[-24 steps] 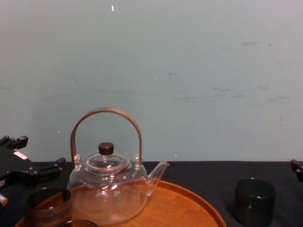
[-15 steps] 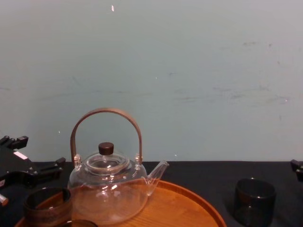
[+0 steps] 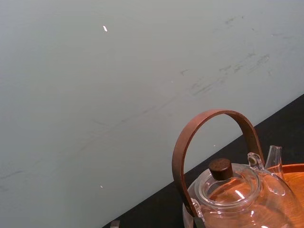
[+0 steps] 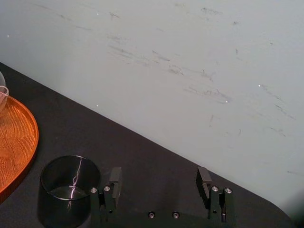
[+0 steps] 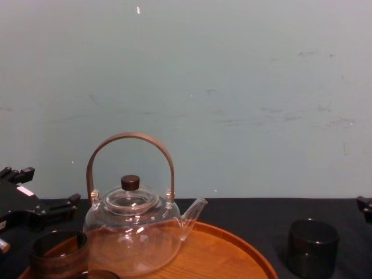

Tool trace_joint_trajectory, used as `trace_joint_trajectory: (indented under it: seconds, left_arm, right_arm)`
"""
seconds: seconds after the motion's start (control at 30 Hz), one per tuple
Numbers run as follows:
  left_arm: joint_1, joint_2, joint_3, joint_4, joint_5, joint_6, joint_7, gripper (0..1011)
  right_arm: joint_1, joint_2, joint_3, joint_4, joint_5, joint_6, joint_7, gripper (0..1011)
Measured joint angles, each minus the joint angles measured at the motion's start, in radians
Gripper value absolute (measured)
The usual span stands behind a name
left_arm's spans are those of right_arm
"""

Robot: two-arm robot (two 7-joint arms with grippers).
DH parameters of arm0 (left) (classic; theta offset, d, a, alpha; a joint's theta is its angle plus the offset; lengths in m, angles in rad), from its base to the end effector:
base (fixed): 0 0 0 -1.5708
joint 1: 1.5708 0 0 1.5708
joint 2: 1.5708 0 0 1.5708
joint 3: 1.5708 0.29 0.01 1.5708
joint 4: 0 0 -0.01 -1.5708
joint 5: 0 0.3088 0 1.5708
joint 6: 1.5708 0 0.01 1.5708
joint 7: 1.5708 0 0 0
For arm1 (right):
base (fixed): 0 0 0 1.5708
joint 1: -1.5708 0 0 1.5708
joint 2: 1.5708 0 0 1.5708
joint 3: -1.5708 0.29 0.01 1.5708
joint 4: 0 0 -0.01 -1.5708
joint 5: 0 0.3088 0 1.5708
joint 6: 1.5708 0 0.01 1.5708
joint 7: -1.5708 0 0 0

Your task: Pick up the glass from the table and place it on the tray.

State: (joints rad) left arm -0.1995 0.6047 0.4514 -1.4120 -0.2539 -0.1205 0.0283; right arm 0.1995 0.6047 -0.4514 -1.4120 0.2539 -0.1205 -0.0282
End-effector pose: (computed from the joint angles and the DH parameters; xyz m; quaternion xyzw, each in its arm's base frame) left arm 0.3581 0.0827 -0.3023 0.1415 -0.1325 0.5799 0.7913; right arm 0.3581 -0.0827 -0.3023 -0.1415 -0.1324 -0.5799 0.7913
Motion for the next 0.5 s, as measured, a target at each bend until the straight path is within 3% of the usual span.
trace_joint_trajectory:
  seconds: [0.5]
  left_arm:
    - [0.000, 0.000, 0.000, 0.000, 0.000, 0.000, 0.000, 1001]
  right_arm:
    - [0.000, 0.000, 0.000, 0.000, 0.000, 0.000, 0.000, 1003]
